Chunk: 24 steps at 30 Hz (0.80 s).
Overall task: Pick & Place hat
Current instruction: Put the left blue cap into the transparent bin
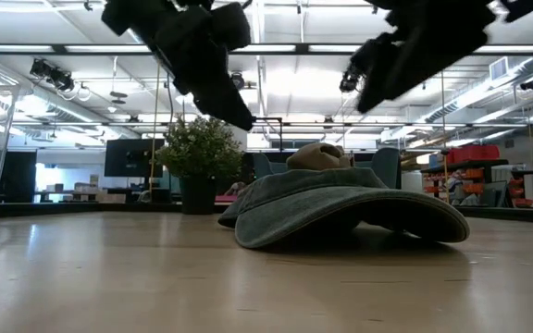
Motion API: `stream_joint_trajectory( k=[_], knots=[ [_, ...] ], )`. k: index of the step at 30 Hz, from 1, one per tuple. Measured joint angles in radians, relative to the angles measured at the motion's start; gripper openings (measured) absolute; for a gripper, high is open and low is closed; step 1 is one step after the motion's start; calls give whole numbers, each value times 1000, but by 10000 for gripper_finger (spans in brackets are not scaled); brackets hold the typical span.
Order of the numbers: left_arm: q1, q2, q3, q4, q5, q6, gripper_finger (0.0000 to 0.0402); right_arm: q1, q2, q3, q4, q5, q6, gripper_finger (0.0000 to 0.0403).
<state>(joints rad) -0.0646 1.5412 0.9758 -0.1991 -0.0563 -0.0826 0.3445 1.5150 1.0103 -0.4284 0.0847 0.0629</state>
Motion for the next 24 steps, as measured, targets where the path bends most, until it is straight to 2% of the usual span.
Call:
stream_joint_trajectory(
  k=[2, 6, 12, 19, 24],
  knots=[
    [-26, 0, -35, 80, 0, -4, 193, -5, 0, -29, 81, 8, -28, 211],
    [-70, 0, -41, 118, 0, -11, 193, -9, 0, -113, 265, -25, -86, 211],
    [-99, -1, -41, 172, -2, -35, 193, -42, 3, -255, 497, -23, -69, 211],
    [-102, -1, -41, 226, -2, -38, 193, -78, 80, -320, 612, -84, -26, 211],
    [-102, -1, -41, 243, -2, -41, 193, -78, 164, -316, 671, -72, -123, 201]
  ],
)
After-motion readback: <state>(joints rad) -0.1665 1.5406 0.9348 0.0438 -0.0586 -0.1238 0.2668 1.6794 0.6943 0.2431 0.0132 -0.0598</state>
